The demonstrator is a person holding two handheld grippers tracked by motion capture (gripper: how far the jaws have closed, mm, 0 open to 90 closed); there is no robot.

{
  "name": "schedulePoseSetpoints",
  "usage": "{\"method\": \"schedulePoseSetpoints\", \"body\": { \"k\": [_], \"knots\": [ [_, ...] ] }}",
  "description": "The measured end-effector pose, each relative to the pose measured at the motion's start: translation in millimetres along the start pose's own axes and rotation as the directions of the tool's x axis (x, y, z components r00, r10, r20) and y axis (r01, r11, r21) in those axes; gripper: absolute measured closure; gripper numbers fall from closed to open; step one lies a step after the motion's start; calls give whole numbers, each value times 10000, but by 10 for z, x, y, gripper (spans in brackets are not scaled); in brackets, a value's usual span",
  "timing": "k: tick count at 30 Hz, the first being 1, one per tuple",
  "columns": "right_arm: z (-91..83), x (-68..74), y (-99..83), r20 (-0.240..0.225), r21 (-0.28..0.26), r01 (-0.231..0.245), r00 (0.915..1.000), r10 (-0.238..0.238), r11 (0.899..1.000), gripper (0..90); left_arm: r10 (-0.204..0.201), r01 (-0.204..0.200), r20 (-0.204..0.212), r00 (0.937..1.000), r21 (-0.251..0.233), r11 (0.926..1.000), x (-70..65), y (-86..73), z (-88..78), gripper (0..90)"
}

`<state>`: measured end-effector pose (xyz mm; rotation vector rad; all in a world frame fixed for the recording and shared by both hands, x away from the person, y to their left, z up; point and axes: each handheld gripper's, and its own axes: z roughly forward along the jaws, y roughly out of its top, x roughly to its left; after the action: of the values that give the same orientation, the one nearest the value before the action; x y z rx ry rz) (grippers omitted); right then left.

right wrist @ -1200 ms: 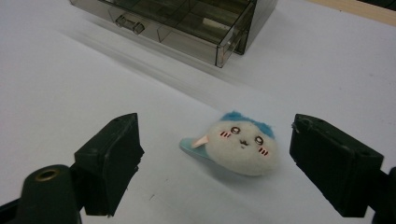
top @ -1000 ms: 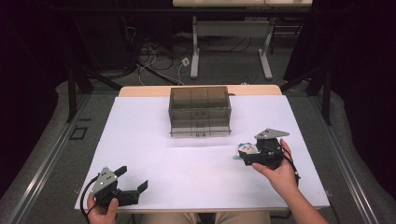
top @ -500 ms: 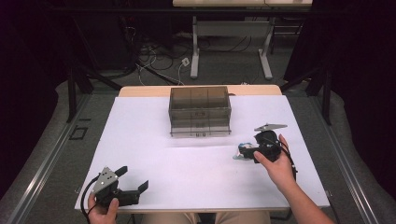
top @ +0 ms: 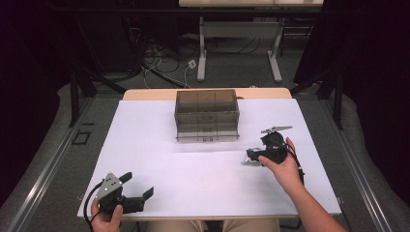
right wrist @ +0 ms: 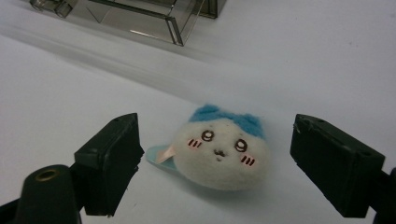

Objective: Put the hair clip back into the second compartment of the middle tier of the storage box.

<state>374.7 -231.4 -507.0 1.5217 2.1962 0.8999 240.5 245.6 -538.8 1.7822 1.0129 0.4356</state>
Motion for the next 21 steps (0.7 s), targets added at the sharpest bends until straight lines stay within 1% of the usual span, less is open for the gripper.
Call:
{"method": "schedulePoseSetpoints", "body": {
  "k": [1, 6, 9, 10, 11, 12, 21],
  "knots": [
    [7, 0, 3, 34, 105, -80, 10000, 80, 9999, 159, -23, 23, 8, 10000, -4, 10000, 1, -1, 0, 6],
    [57, -5, 17, -3, 195, -170, 9999, 170, 9997, 160, -7, 7, -6, 10000, 23, 10000, 7, -2, 0, 6],
    [75, -3, 19, 8, 279, -174, 9998, 174, 9995, 159, -59, 59, 9, 10000, 27, 10000, 4, -3, 3, 7],
    [89, 1, 19, 60, 351, -213, 9998, 211, 9992, 159, -19, 19, -15, 10000, 35, 10000, 6, -3, 2, 7],
    [102, -2, 18, 30, 400, -178, 9998, 177, 9990, 160, -52, 52, 6, 10000, 33, 10000, 5, -3, 3, 7],
    [129, 3, 19, 65, 501, -240, 9997, 237, 9985, 160, -62, 62, -12, 10000, 32, 10000, 6, -3, 1, 7],
    [201, -14, 22, 117, 783, -250, 9996, 242, 9966, 161, -112, 112, 12, 9999, 40, 9999, 7, -6, 5, 8]
  ]
}}
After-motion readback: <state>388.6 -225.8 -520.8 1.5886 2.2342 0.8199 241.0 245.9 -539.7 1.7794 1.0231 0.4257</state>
